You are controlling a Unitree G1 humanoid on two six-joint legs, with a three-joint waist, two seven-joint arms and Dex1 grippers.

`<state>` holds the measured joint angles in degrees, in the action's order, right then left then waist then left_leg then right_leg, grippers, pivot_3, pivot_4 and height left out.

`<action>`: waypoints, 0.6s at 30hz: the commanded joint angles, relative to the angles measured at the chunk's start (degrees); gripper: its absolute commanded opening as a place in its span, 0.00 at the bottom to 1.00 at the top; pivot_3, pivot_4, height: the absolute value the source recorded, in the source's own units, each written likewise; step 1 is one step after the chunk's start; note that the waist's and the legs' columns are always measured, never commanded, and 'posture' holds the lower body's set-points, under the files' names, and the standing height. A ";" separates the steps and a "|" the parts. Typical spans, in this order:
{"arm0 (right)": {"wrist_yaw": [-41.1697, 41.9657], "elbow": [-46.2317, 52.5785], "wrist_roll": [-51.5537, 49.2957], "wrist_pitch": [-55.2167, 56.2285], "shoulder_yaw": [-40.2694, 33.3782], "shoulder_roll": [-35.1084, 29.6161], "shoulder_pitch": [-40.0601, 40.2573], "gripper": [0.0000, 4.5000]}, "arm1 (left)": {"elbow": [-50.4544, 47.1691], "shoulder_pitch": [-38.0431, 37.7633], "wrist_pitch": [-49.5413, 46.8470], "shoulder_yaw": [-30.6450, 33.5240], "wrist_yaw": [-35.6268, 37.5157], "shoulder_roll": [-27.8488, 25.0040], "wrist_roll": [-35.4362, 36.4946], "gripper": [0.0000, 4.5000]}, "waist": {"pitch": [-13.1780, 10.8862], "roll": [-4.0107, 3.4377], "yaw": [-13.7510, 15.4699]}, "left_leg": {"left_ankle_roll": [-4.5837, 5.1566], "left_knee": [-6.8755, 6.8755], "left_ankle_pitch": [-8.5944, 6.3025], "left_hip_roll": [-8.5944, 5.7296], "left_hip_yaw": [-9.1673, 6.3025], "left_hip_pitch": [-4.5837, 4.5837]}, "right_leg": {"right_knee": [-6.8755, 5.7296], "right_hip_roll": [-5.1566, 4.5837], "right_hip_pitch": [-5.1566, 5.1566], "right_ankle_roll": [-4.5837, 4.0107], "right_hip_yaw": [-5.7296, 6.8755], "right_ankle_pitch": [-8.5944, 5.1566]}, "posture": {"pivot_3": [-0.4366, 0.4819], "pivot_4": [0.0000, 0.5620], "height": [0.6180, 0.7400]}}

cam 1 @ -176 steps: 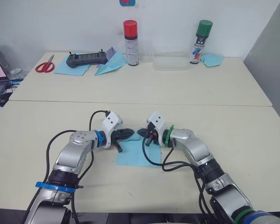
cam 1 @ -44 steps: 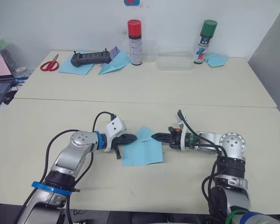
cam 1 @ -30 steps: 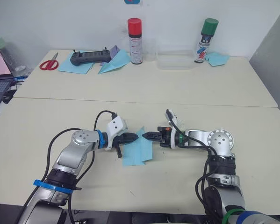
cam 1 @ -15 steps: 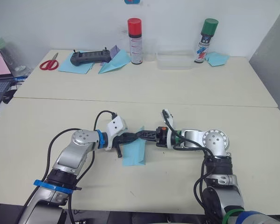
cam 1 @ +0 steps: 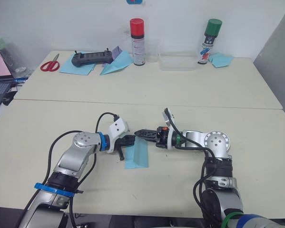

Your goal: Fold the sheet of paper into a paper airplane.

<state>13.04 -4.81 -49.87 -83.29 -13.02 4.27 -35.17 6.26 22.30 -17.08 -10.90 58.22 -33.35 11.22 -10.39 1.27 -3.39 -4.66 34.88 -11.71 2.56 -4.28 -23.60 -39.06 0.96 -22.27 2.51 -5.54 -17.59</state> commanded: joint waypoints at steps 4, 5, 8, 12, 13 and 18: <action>5.28 1.68 4.80 7.98 9.04 -2.11 1.52 0.23 | 0.61 -0.80 -1.42 -0.52 -0.19 -1.19 -1.66 0.00 | 0.00 0.00 -0.04 | 0.00 0.00 0.00 0.00 0.00 0.00 | 0.00 0.00 0.00 0.00 -0.01 0.00 | 0.48 0.27 1.00; 6.08 1.76 5.27 8.81 10.09 -2.49 1.66 0.15 | 0.70 -0.79 -1.48 -0.35 -0.22 -1.42 -1.66 0.00 | 0.00 0.00 -0.08 | 0.00 0.01 0.00 0.00 0.00 0.00 | 0.00 0.00 -0.01 0.00 -0.01 0.00 | 0.48 0.27 1.00; 8.43 2.22 7.21 11.66 13.79 -3.68 2.22 0.01 | 0.79 -0.87 -1.66 0.16 0.27 -2.44 -1.42 0.00 | 0.00 0.00 -0.25 | 0.00 0.00 0.00 0.02 0.00 0.01 | 0.00 0.02 0.00 0.00 0.00 0.00 | 0.48 0.27 1.00; 12.20 3.10 11.87 18.03 20.70 -6.11 2.83 0.01 | 0.08 -1.00 -2.86 0.95 1.51 -4.59 -0.65 0.00 | 0.00 0.00 -0.90 | 0.00 0.00 0.00 0.04 0.00 0.03 | -0.02 0.04 0.00 0.00 -0.01 0.00 | 0.48 0.27 1.00; 13.19 3.28 13.50 20.27 22.78 -6.82 3.03 0.01 | -0.16 -0.97 -3.26 1.26 1.86 -5.28 -0.40 0.00 | 0.00 0.00 -1.22 | 0.00 0.00 0.00 0.04 0.00 0.03 | -0.02 0.04 0.00 0.00 -0.01 0.00 | 0.48 0.27 1.00; 16.80 2.69 19.69 28.77 29.55 -8.99 3.57 0.01 | -1.54 -0.09 -5.97 3.44 1.97 -7.50 1.05 0.00 | 0.00 0.00 -1.71 | 0.00 0.00 0.00 0.07 -0.01 0.05 | -0.04 0.07 -0.01 0.00 0.00 0.00 | 0.48 0.27 1.00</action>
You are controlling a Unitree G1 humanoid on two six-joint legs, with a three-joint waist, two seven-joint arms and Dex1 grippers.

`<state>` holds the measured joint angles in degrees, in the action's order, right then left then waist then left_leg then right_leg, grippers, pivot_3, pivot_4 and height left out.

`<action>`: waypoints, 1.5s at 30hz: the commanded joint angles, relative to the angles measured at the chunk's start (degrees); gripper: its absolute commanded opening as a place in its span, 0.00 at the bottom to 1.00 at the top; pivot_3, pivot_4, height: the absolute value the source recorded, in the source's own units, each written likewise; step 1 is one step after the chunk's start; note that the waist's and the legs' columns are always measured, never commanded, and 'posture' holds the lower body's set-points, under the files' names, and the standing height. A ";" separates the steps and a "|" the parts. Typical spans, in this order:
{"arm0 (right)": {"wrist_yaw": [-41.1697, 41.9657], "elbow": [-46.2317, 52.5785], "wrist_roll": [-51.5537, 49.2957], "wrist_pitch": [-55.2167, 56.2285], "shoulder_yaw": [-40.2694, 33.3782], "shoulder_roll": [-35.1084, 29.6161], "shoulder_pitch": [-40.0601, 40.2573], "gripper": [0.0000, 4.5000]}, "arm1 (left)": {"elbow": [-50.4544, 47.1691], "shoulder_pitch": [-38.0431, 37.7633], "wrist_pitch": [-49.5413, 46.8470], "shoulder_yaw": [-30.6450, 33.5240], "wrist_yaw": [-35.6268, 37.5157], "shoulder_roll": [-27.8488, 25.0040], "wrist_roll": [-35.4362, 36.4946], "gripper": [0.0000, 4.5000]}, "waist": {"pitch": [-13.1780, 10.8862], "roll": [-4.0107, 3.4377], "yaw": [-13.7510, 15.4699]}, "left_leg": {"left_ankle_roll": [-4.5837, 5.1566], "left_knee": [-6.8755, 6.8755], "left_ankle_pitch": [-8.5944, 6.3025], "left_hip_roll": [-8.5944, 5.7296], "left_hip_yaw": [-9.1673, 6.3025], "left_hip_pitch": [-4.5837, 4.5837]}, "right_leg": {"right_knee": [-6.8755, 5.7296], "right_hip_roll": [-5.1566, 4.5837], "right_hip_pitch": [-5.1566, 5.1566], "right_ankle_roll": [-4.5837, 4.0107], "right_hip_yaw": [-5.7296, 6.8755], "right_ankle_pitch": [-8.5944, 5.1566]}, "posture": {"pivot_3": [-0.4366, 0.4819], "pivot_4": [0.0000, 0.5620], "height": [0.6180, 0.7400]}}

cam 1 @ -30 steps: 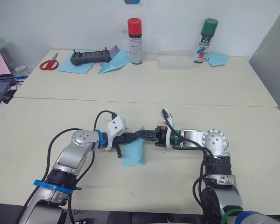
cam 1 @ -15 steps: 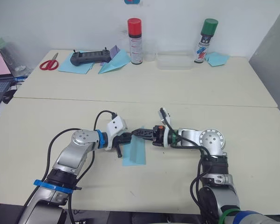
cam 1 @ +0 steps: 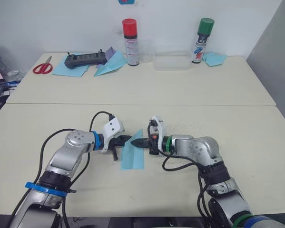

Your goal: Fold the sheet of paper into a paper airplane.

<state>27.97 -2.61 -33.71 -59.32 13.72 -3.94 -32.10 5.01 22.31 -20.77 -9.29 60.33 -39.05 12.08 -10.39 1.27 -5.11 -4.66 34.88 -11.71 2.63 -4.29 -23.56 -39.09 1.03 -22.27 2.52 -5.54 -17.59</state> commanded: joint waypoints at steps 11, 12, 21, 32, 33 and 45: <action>6.75 -3.23 13.42 12.54 10.08 -5.08 0.06 0.01 | -2.41 1.32 -5.37 6.08 1.73 -4.54 4.04 0.00 | 0.00 0.02 0.23 | -0.01 0.03 0.00 0.00 -0.03 -0.01 | -0.02 0.00 0.00 0.00 0.03 0.00 | 0.48 0.27 1.00; 7.06 -3.42 13.93 12.85 10.37 -5.34 0.17 0.01 | -3.70 1.32 -6.26 6.44 1.97 -4.63 4.73 0.00 | 0.00 0.02 0.26 | -0.01 0.05 0.01 -0.01 -0.03 -0.01 | -0.02 -0.01 0.01 0.01 0.02 0.01 | 0.48 0.27 1.00; 7.60 -4.61 15.92 16.14 8.10 -5.68 0.82 0.01 | -7.39 -2.76 -4.47 0.98 0.53 -2.74 0.71 0.00 | 0.02 0.05 0.47 | -0.01 0.10 0.01 -0.04 -0.02 0.00 | 0.00 -0.04 0.06 0.04 -0.01 0.07 | 0.48 0.27 1.00; 3.68 -8.82 17.40 20.62 3.04 -4.11 1.25 0.01 | -1.53 -4.08 4.03 -5.15 2.07 -3.05 -6.33 0.00 | 0.09 0.09 1.59 | -0.01 0.12 0.01 -0.05 -0.01 0.13 | 0.01 -0.05 0.18 0.03 -0.01 0.08 | 0.48 0.27 1.00; 2.43 -10.36 18.09 21.82 2.43 -3.67 1.00 0.01 | -1.00 -4.08 4.61 -5.33 2.10 -3.19 -6.87 0.00 | 0.11 0.10 1.58 | -0.01 0.12 0.01 -0.05 0.00 0.21 | 0.01 -0.05 0.26 0.03 -0.01 0.08 | 0.48 0.27 1.00; -1.83 -24.14 23.89 35.28 -1.93 -4.73 -2.91 0.01 | 2.83 -3.09 7.87 -5.92 3.27 -2.65 -8.03 0.00 | 0.61 -0.09 1.55 | -0.01 0.09 0.01 -0.05 0.08 0.86 | 0.05 -0.06 0.88 -0.01 -0.08 0.06 | 0.48 0.27 1.00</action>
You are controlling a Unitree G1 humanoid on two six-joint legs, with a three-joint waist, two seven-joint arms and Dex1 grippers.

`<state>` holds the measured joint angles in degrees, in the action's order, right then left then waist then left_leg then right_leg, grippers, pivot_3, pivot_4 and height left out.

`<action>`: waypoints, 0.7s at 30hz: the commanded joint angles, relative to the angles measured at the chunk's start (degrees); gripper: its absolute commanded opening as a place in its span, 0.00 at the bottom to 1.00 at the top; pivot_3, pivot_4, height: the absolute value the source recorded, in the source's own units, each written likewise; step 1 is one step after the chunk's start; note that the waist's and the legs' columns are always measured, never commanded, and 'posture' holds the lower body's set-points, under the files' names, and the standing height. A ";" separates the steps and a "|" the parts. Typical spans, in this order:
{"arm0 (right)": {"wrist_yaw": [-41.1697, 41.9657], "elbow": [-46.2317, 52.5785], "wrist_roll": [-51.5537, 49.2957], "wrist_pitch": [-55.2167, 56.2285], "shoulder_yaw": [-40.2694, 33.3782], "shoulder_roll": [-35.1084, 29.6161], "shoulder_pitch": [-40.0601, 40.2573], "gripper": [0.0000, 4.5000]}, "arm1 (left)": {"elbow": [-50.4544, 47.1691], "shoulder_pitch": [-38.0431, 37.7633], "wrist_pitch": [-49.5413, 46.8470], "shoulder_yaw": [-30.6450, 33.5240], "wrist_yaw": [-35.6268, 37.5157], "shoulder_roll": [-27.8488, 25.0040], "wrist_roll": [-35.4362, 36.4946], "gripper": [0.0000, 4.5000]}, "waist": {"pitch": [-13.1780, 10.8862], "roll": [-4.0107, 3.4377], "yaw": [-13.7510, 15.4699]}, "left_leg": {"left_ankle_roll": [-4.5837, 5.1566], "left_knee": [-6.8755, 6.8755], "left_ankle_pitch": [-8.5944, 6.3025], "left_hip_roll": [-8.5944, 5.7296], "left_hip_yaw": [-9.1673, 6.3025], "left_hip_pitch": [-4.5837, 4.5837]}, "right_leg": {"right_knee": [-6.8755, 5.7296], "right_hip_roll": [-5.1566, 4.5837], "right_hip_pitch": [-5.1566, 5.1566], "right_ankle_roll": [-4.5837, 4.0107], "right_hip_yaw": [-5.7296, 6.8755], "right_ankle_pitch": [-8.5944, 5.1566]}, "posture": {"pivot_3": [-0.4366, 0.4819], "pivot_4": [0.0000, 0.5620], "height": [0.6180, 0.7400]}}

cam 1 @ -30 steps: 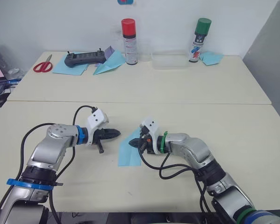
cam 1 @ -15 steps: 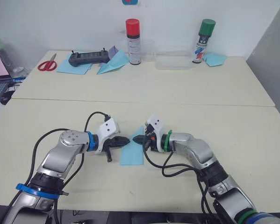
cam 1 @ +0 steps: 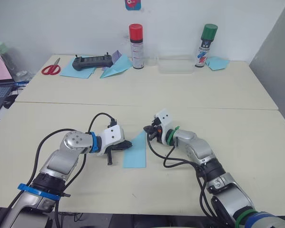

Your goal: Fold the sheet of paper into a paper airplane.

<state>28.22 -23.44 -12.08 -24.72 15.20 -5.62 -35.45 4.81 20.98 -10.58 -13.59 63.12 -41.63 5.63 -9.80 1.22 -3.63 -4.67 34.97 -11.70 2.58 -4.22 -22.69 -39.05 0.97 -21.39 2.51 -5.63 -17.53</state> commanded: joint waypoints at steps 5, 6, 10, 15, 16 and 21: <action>6.92 2.84 -5.35 0.40 -7.38 -2.88 1.88 0.01 | 3.07 -1.90 -2.48 -1.51 0.65 0.40 -1.44 0.00 | 0.04 -0.05 0.31 | 0.00 0.00 0.00 -0.02 -0.01 -0.06 | 0.01 -0.01 -0.02 0.00 0.01 0.00 | 0.48 0.27 1.00; 9.11 5.22 -6.28 0.12 -7.03 -3.19 2.62 0.01 | 3.07 -1.93 -2.53 -1.43 0.71 0.39 -1.36 0.00 | 0.03 -0.07 0.28 | 0.00 -0.01 0.00 -0.02 -0.01 -0.08 | 0.02 -0.01 -0.03 0.00 0.02 -0.01 | 0.48 0.27 1.00; 14.90 11.70 -5.31 0.00 -2.56 -4.84 5.62 0.01 | 3.07 -1.55 -3.12 -1.00 1.11 0.45 -0.97 0.00 | -0.03 -0.20 0.22 | 0.01 -0.10 -0.01 0.00 -0.01 -0.11 | 0.02 0.01 -0.11 -0.06 0.02 -0.05 | 0.48 0.27 1.00; 16.86 12.73 -1.90 1.60 2.77 -4.41 7.22 0.01 | 3.19 -1.35 -3.04 -1.09 1.58 0.40 -1.36 0.00 | -0.04 -0.23 0.15 | 0.01 -0.10 -0.01 0.02 -0.02 -0.10 | 0.00 0.03 -0.13 -0.07 0.01 -0.06 | 0.48 0.27 1.00; 16.88 12.32 -1.07 1.99 3.54 -4.24 7.13 0.01 | 3.17 -1.24 -3.10 -1.12 1.60 0.45 -1.36 0.00 | -0.05 -0.23 0.16 | 0.01 -0.10 -0.01 0.01 -0.01 -0.11 | 0.00 0.03 -0.13 -0.07 0.01 -0.06 | 0.48 0.27 1.00; 18.88 11.14 3.22 1.31 7.90 -6.16 6.95 0.01 | 2.98 -1.14 -3.19 -1.15 1.53 0.46 -1.36 0.00 | -0.04 -0.22 0.19 | 0.01 -0.09 -0.01 0.01 -0.01 -0.12 | 0.02 0.02 -0.15 -0.07 0.02 -0.06 | 0.48 0.27 1.00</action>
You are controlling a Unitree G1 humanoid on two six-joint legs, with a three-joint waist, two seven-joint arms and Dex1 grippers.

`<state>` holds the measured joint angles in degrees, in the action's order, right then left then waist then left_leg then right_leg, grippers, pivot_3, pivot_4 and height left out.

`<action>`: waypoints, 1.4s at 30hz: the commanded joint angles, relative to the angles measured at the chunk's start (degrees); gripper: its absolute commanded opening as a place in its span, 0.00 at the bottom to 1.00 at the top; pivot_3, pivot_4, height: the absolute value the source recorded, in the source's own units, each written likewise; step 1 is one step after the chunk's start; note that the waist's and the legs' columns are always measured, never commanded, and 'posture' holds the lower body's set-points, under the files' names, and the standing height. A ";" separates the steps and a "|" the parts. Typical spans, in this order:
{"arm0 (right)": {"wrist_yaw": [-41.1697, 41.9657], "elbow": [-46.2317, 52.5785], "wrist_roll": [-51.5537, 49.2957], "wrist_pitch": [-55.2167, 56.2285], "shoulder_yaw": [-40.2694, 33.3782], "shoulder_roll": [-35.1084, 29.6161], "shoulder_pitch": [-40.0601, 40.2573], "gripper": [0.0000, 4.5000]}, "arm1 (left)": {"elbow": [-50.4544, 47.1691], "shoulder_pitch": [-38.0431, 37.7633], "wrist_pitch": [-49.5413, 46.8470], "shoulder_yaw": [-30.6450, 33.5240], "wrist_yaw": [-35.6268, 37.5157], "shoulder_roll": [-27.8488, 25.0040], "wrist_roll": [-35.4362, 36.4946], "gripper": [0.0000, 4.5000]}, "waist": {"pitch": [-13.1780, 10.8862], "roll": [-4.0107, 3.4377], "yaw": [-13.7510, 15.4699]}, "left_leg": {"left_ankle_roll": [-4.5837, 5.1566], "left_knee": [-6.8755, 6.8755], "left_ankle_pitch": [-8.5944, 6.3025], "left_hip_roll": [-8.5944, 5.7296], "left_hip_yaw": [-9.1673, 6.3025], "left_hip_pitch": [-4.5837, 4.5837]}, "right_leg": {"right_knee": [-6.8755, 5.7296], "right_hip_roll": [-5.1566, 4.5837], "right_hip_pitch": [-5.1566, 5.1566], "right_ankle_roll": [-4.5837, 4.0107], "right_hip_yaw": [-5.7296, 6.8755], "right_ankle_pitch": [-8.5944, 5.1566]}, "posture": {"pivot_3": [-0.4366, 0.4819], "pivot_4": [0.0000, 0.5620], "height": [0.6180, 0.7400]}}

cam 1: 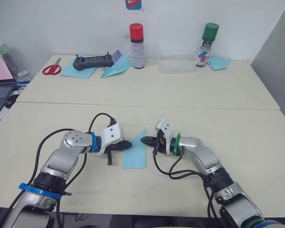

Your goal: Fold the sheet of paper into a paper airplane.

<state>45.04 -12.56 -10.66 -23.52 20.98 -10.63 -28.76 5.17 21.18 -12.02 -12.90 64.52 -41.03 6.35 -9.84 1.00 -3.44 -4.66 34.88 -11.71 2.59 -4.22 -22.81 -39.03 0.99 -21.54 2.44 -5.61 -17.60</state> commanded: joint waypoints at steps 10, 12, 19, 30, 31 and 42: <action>13.84 8.91 -2.85 -11.86 7.03 -6.77 4.20 0.01 | 1.69 -2.65 -1.93 -1.36 -0.24 -0.63 -1.93 0.00 | 0.12 -0.03 0.05 | 0.00 -0.02 0.00 0.01 -0.01 0.03 | 0.01 0.00 0.03 -0.05 0.02 -0.04 | 0.48 0.27 1.00; 15.62 10.06 -4.16 -14.58 7.32 -7.55 4.29 0.01 | 1.38 -2.95 -2.09 -1.18 -0.31 -0.73 -1.91 0.00 | 0.18 -0.02 0.05 | 0.00 -0.02 0.00 0.01 -0.02 0.05 | 0.01 0.00 0.06 -0.06 0.02 -0.05 | 0.48 0.27 1.00; 22.71 14.39 -7.17 -20.43 9.78 -11.99 4.71 0.01 | -0.16 -4.46 -3.06 -0.51 -0.43 -1.07 -1.70 0.00 | 0.27 0.06 0.05 | 0.00 -0.04 -0.02 0.02 -0.03 0.06 | 0.03 0.00 0.07 -0.08 0.04 -0.11 | 0.48 0.27 1.00; 22.04 14.91 -7.70 -15.86 3.12 -13.73 -0.81 0.01 | -1.78 -5.08 -5.44 0.84 -1.41 -0.23 -0.50 0.00 | 0.22 0.06 -0.07 | -0.01 -0.06 -0.03 0.02 -0.03 0.02 | 0.04 0.00 0.03 -0.06 0.05 -0.17 | 0.48 0.27 1.00; 20.30 13.74 -7.55 -14.99 2.09 -12.40 -1.81 0.01 | -1.45 -4.71 -5.58 0.91 -1.44 -0.06 -0.40 0.00 | 0.20 0.05 -0.15 | -0.01 -0.05 -0.03 0.01 -0.02 0.01 | 0.04 0.00 0.01 -0.05 0.03 -0.16 | 0.48 0.27 1.00; 13.81 5.70 2.09 -1.95 7.88 -6.44 -1.75 0.01 | 2.77 0.13 -5.86 1.71 -0.09 0.73 0.81 0.00 | 0.17 0.06 0.14 | -0.01 -0.03 -0.03 -0.03 -0.03 -0.13 | 0.02 -0.02 -0.10 0.00 0.06 -0.12 | 0.48 0.27 1.00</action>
<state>58.65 -6.52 -10.03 -28.37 27.47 -17.11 -30.75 5.32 21.39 -16.23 -10.85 64.69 -40.09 8.34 -9.67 1.06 -3.30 -4.67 34.85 -11.74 2.57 -4.26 -22.92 -39.02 0.97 -21.64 2.44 -5.55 -17.72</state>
